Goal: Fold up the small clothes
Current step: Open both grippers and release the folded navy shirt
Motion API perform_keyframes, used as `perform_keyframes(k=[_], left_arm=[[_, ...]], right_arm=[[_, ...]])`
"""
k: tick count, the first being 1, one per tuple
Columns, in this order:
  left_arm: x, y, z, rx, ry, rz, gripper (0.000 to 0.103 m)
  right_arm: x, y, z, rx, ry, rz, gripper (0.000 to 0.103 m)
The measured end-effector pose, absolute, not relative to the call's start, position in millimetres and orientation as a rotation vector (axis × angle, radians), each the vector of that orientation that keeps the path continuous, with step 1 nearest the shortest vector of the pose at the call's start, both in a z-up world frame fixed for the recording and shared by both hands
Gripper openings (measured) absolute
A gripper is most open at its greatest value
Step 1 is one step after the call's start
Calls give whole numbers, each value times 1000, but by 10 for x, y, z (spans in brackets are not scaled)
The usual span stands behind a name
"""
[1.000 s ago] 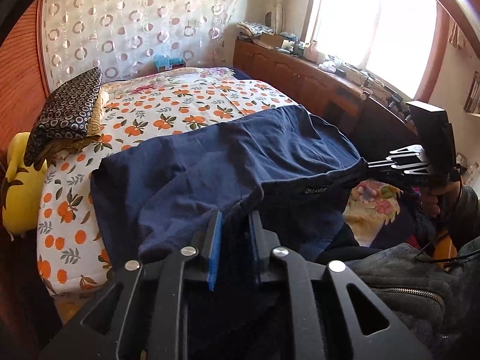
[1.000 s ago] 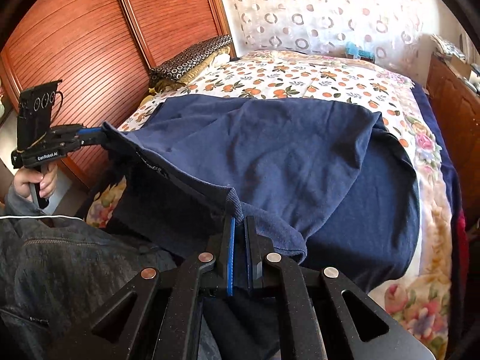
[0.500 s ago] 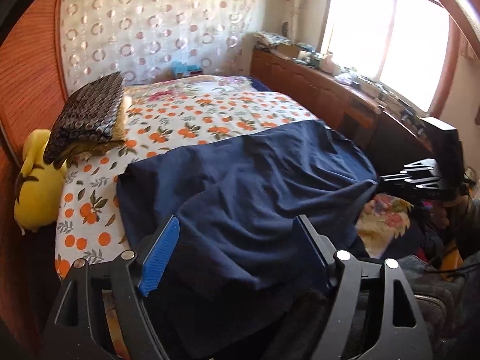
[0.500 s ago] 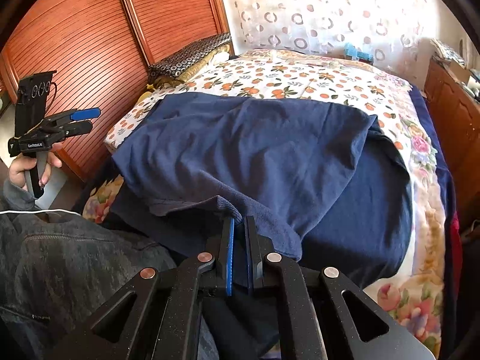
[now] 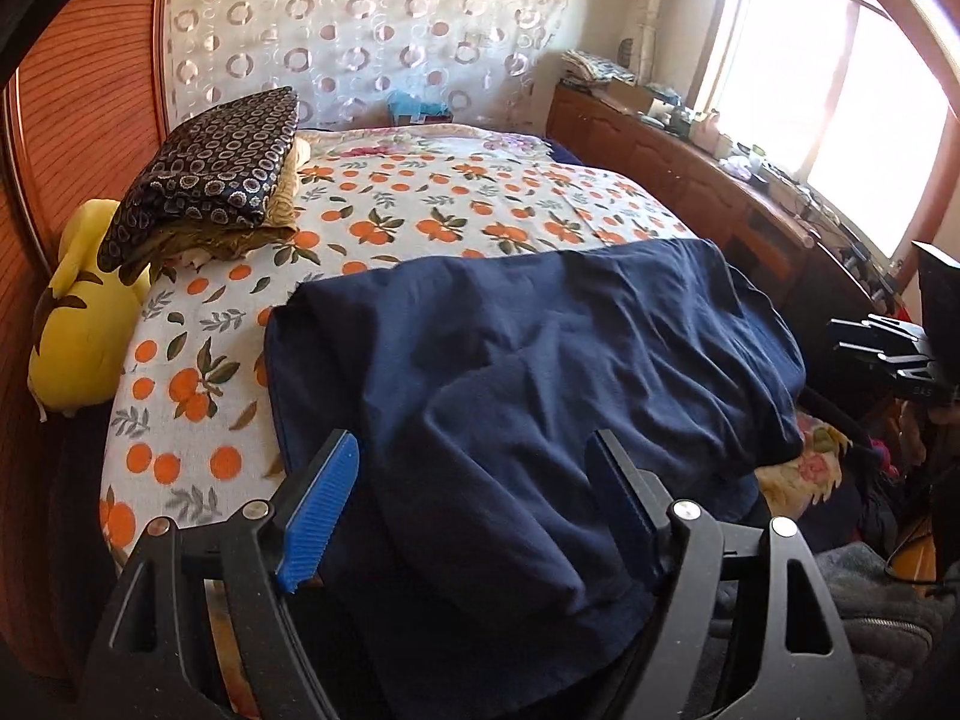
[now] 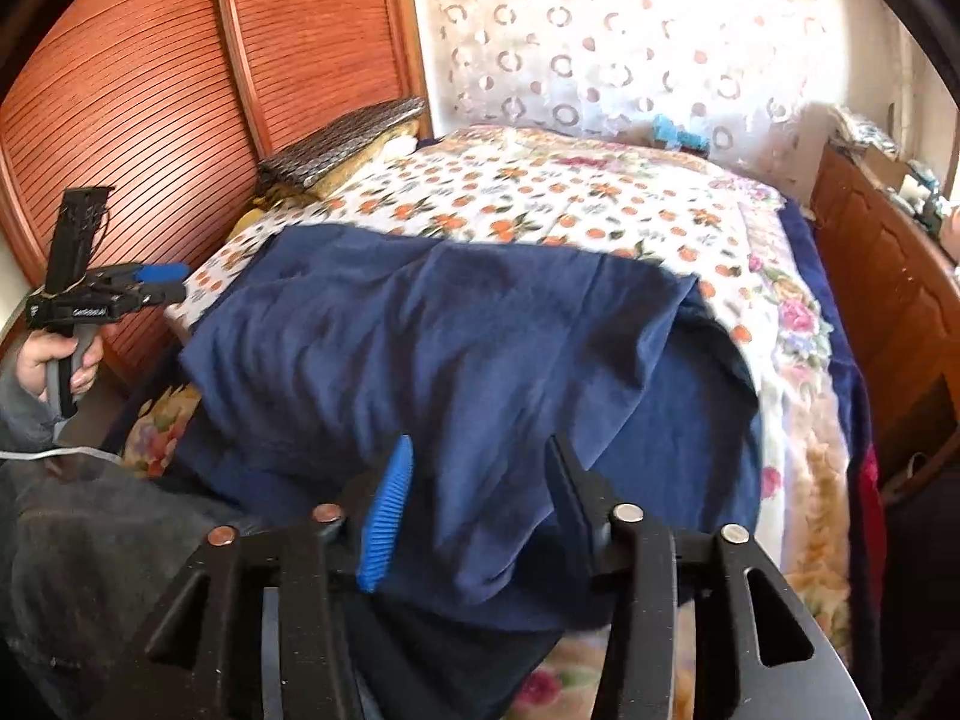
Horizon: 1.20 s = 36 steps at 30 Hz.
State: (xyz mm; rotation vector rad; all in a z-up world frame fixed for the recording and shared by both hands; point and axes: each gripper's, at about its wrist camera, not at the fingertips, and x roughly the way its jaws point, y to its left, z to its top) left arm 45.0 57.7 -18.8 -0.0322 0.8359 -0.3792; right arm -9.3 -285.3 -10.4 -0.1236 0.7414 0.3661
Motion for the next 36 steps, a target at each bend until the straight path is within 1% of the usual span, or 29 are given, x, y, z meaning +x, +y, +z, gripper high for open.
perform_keyframes(k=[9, 17, 22, 25, 30, 35, 36], left_arm=[[1011, 795, -349, -51, 839, -305, 78], [1453, 889, -475, -63, 871, -277, 78], [1692, 898, -662, -98, 922, -274, 78], [1775, 910, -735, -110, 930, -272, 78], [1797, 883, -734, -99, 930, -271, 78], [1784, 846, -748, -85, 919, -266, 78], [1785, 843, -755, -93, 916, -271, 76]], right_arm=[[721, -3028, -211, -122, 668, 211, 54], [1384, -3113, -501, -110, 731, 160, 60], [1678, -3134, -571, -118, 784, 157, 64], [1790, -3216, -573, -104, 811, 144, 66], [1887, -3282, -598, -38, 862, 188, 67], [1919, -3333, -625, -28, 852, 206, 67], [1911, -3338, -627, -27, 849, 207, 67]])
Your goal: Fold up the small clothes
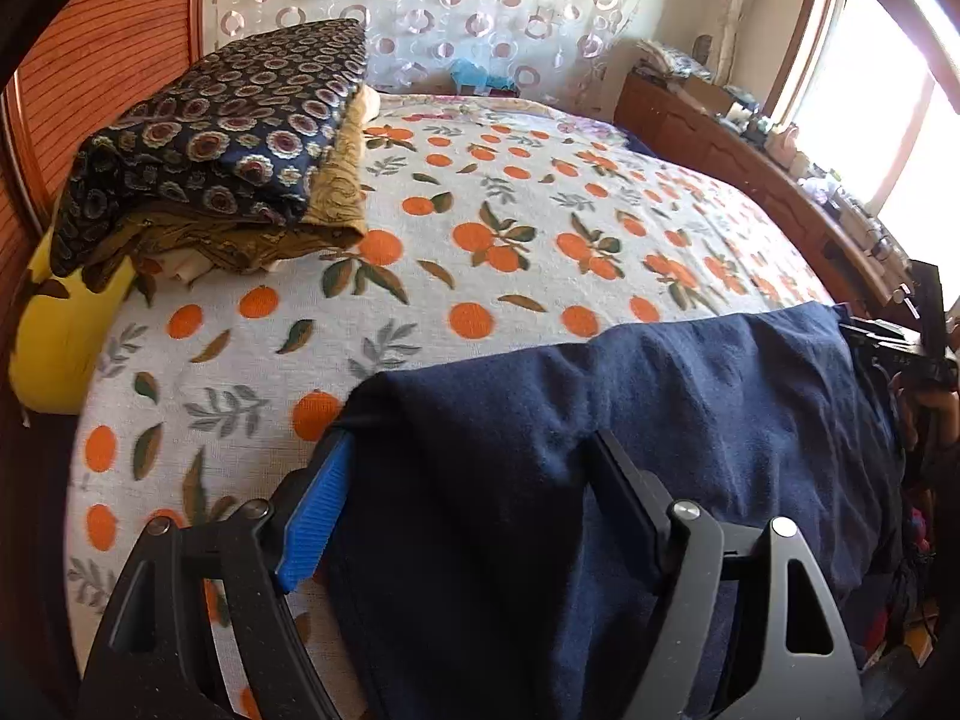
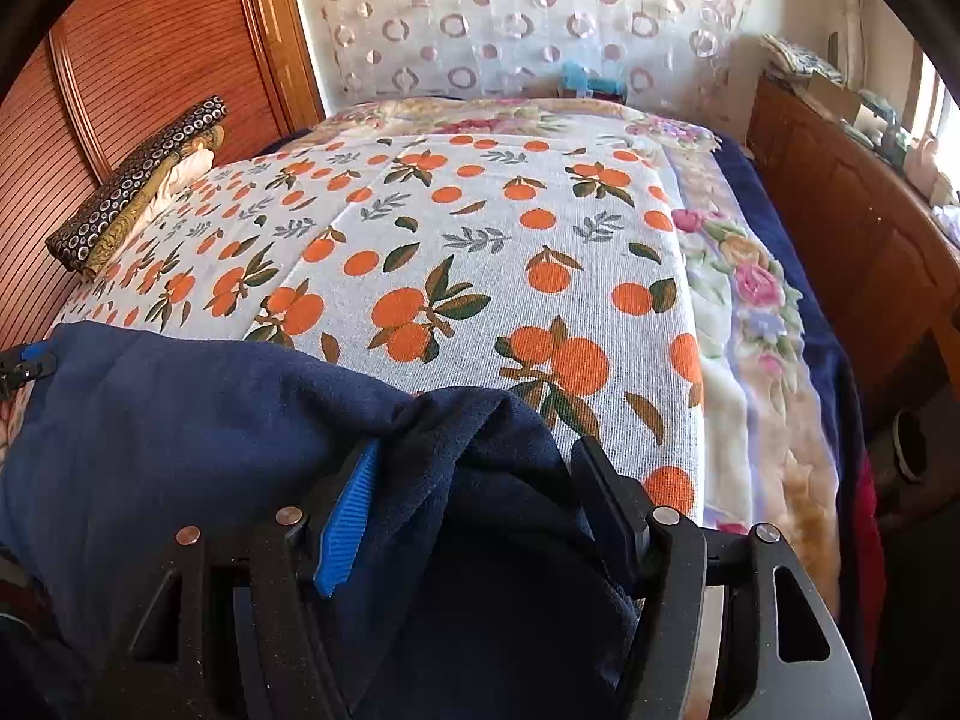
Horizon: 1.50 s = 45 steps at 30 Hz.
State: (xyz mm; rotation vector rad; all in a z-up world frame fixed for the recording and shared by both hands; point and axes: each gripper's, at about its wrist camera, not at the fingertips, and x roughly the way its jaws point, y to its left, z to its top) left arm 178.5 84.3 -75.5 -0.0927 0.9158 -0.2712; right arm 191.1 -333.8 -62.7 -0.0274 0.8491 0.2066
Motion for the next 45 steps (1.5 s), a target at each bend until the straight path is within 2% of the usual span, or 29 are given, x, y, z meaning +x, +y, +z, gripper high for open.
perform_keyframes(k=[1, 2, 3, 4, 6, 7, 8, 9, 11, 20, 32, 40, 45], left_arm=[[1779, 831, -754, -89, 911, -271, 65], [1777, 816, -749, -87, 911, -279, 60], [1778, 809, -744, -98, 914, -295, 50], [1777, 802, -741, -114, 918, -311, 40], [1768, 768, -735, -125, 920, -330, 31], [1759, 735, -731, -112, 915, -333, 23], [1743, 707, -721, -104, 911, -341, 20], [1716, 684, -694, -101, 903, -345, 14], [1656, 664, -613, -104, 877, -359, 13], [1397, 667, -150, -87, 743, -378, 10], [648, 501, 1096, -35, 421, -427, 10], [1045, 602, 1560, -8, 316, -398, 10], [1743, 567, 1533, 8, 326, -344, 10]], right_arm=[[1895, -3337, -633, -29, 848, 208, 67], [1889, -3328, -644, -30, 846, 210, 66], [1875, -3324, -645, -31, 844, 213, 64], [1855, -3315, -648, -32, 841, 220, 56], [1822, -3290, -649, -38, 842, 222, 44], [1807, -3273, -646, -42, 846, 221, 34], [1791, -3253, -641, -37, 849, 232, 21], [1764, -3244, -629, -32, 845, 241, 19], [1685, -3241, -601, -28, 829, 239, 15], [1096, -3259, -116, -18, 645, 237, 14], [130, -3155, 897, -106, 396, 223, 13], [187, -3104, 1581, -206, 262, 181, 13], [863, -3038, 1523, -265, 306, 132, 13]])
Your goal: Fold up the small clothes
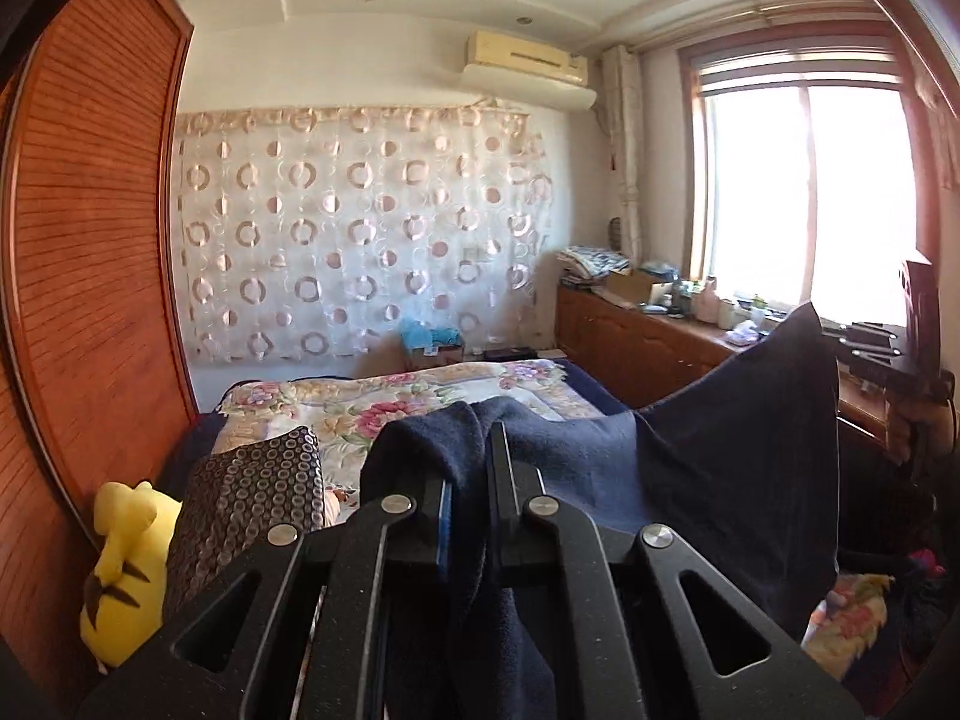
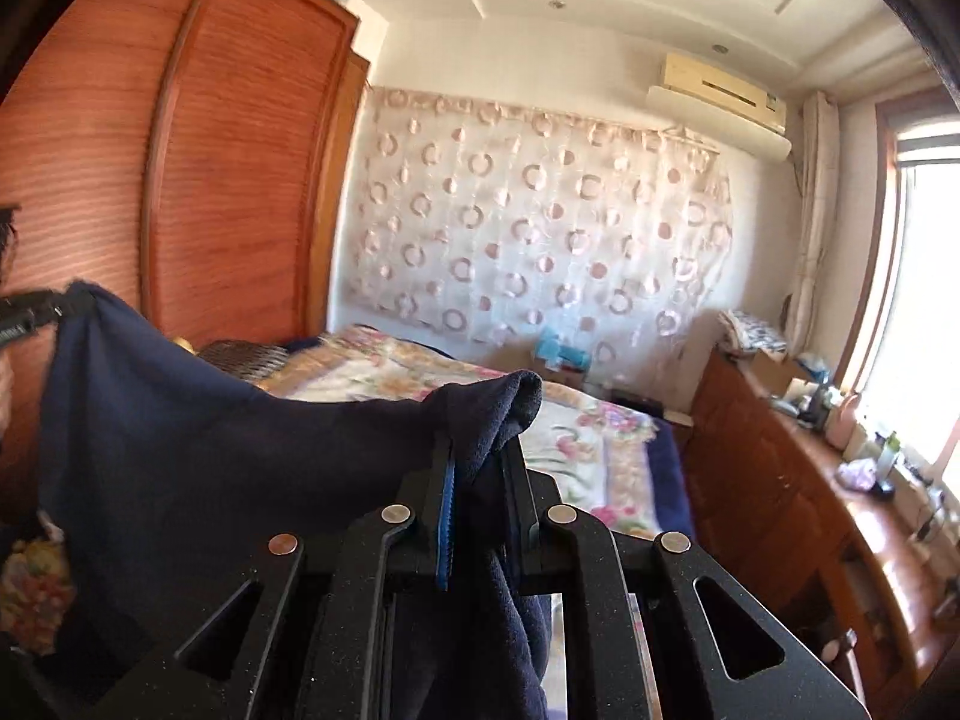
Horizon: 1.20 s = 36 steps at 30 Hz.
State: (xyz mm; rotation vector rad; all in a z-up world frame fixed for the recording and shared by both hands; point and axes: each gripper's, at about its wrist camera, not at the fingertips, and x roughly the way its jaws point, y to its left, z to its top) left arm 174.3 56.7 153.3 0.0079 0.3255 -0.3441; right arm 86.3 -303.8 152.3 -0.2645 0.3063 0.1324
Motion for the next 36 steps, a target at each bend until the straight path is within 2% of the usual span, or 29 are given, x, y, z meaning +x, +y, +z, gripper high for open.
perform_keyframes(k=[8, 12, 19, 20, 21, 22, 24, 25, 26, 27, 29, 36], left_arm=[[2791, 246, 728, 21, 523, -315, 10], [3057, 139, 408, 57, 598, -267, 10], [3286, 121, 192, 67, 681, -254, 11], [3300, 128, 182, 68, 691, -256, 13], [3288, 142, 174, 70, 698, -257, 24], [3269, 151, 182, 70, 695, -255, 40], [3192, 157, 226, 78, 675, -260, 56], [3156, 152, 244, 84, 671, -259, 70], [3110, 149, 269, 88, 663, -262, 77], [3081, 155, 289, 88, 654, -267, 80], [2979, 140, 331, 90, 641, -278, 80], [2612, 10, 302, 41, 694, -409, 80]], right_arm=[[2492, -2964, 700, -303, 525, 52, 13], [3096, -2941, 328, -292, 625, 49, 13], [3611, -3003, 119, -261, 706, 60, 14], [3648, -3046, 113, -254, 715, 58, 14], [3758, -3185, 144, -244, 726, 57, 14], [3770, -3216, 126, -233, 732, 60, 14], [3803, -3263, 112, -212, 744, 74, 19], [3783, -3291, 120, -202, 743, 76, 24], [3735, -3300, 140, -199, 742, 72, 32], [3699, -3310, 150, -198, 742, 66, 37], [3630, -3335, 187, -192, 733, 62, 55], [3038, -3364, 326, -161, 701, 89, 57]])
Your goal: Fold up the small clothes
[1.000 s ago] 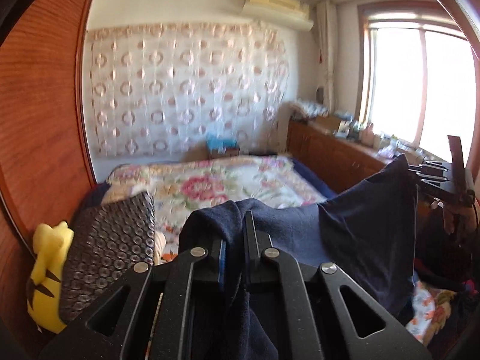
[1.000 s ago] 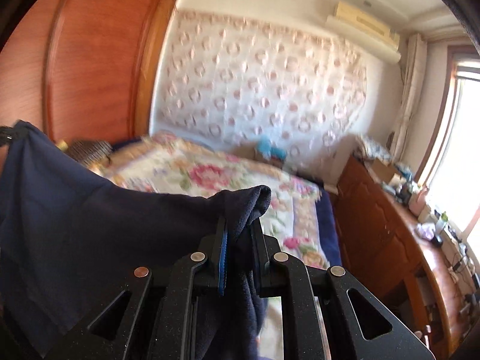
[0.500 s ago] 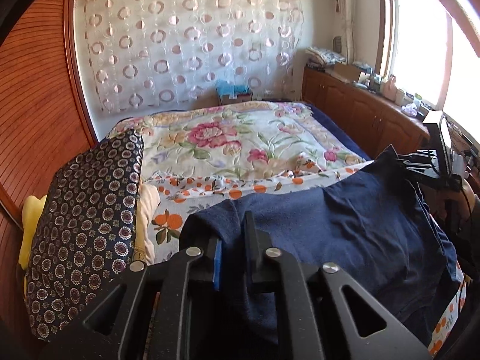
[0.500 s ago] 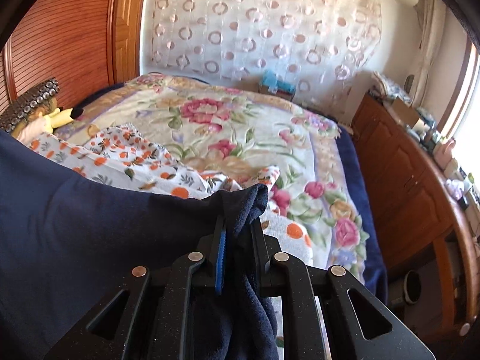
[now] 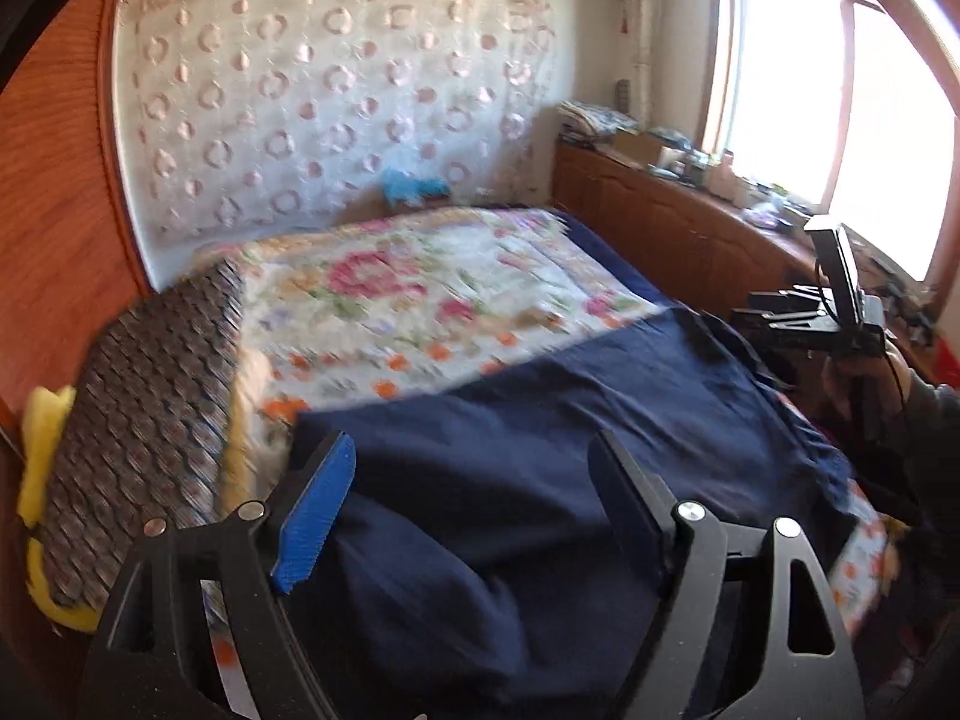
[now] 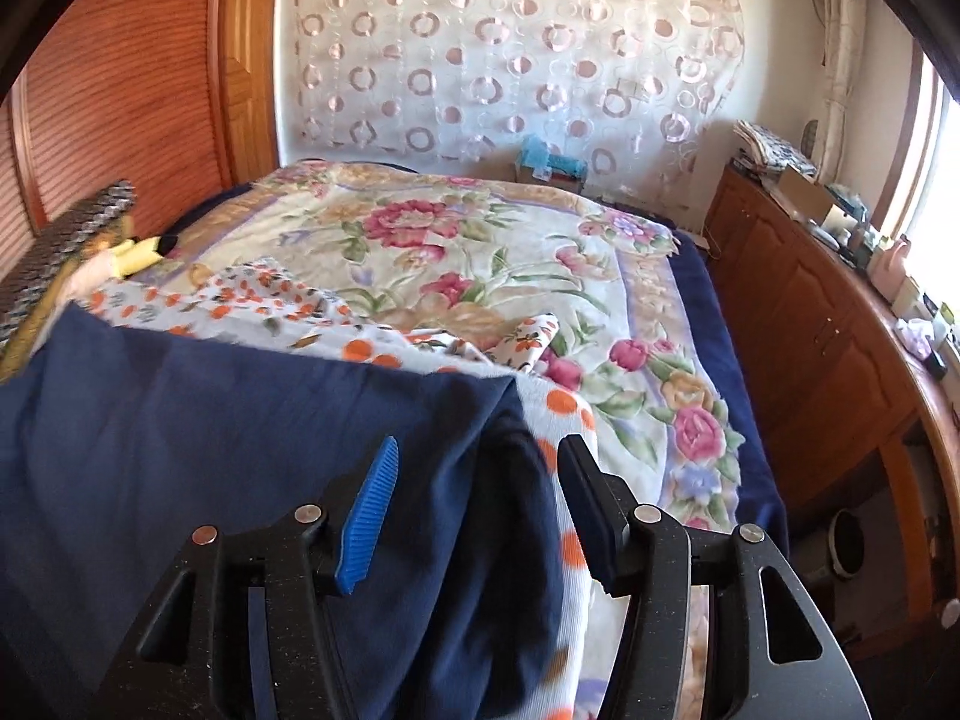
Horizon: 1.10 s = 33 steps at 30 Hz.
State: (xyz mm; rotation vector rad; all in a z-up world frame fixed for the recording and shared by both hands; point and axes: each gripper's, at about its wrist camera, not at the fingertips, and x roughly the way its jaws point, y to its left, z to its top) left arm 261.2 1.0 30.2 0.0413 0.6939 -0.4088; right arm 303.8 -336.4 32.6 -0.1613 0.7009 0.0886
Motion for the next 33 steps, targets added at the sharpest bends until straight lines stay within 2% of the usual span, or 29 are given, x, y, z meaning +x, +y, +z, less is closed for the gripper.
perform_keyframes(k=[10, 13, 18, 21, 25, 33], left_arm=[[2006, -223, -74, 69, 770, -464, 80], [1836, -200, -238, 62, 799, -468, 80], [1703, -196, -413, 44, 838, -462, 80], [1629, -178, -492, 35, 848, -453, 80], [1558, -158, -549, 23, 854, -448, 80], [1494, -172, -523, 2, 830, -450, 80]], right_arm=[[1946, -3626, 54, -103, 762, 107, 57], [1691, -3779, -122, -109, 800, 85, 50], [1556, -4015, -298, -56, 844, 42, 47], [1513, -4086, -284, 21, 846, 63, 36], [1461, -4157, -253, 32, 846, 54, 2], [862, -4169, -44, -5, 803, 24, 1]])
